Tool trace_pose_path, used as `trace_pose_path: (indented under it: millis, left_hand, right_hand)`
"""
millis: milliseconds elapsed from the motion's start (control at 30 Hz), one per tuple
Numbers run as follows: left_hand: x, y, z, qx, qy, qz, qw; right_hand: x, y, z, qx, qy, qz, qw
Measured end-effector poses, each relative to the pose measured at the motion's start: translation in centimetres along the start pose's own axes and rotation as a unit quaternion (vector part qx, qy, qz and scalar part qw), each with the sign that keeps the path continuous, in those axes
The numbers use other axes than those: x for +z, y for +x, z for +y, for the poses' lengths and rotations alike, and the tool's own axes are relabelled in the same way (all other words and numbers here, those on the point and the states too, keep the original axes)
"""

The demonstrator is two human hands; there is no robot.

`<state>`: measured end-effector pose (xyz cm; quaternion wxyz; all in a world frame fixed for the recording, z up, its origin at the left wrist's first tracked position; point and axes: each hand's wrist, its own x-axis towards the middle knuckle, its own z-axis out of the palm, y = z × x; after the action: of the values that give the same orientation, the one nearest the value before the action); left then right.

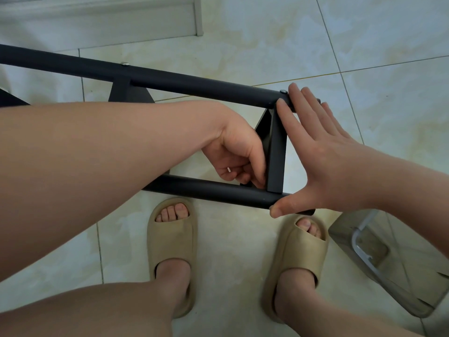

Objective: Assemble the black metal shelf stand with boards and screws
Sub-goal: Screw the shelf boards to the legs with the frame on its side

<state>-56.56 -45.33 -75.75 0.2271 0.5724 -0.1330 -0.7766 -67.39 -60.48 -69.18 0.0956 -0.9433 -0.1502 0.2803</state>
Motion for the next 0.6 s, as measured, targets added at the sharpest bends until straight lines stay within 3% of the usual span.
trace_pose_path:
  millis: [200, 600]
  left_hand:
    - [0.24, -0.10, 0.13, -0.026, -0.004, -0.005, 1.000]
    - [0.27, 0.17, -0.04, 0.005, -0.016, -0.003, 1.000]
  right_hand:
    - [-0.04, -0.05, 0.04, 0.001, -0.002, 0.001, 1.000]
    - [-0.01, -0.04, -0.06, 0.002, 0.000, 0.000, 1.000]
